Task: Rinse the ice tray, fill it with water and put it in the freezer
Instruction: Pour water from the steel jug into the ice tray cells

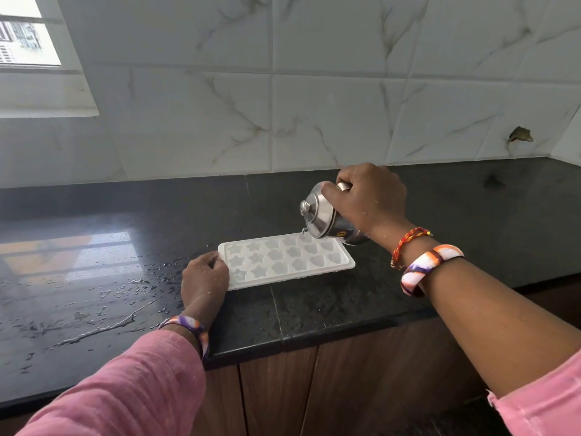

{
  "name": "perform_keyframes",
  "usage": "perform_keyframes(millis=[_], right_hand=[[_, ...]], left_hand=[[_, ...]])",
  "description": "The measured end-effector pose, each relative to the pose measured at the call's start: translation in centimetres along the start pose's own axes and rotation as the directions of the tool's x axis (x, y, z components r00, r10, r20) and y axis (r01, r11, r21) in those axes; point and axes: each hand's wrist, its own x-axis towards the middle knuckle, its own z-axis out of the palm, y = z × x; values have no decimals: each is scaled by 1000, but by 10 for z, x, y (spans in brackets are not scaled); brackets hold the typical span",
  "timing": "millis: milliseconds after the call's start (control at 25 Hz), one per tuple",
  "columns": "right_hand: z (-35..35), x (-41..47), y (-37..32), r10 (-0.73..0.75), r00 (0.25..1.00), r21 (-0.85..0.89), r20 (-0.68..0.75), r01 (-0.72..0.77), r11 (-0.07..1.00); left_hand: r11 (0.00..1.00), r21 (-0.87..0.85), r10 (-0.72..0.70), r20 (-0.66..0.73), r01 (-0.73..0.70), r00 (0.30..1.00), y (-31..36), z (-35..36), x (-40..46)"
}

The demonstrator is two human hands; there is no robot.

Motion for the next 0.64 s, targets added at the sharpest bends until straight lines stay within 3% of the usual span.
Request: perform_keyframes(millis=[480,640], right_hand=[[-1,-7,8,-103,995,-59,-12,102,993],[0,-4,13,35,999,7,-12,-35,999]], left_hand=[[1000,11,9,-13,-9,1000,2,-1,-1],[1000,15,21,-18,-21,1000,2,-2,-3]])
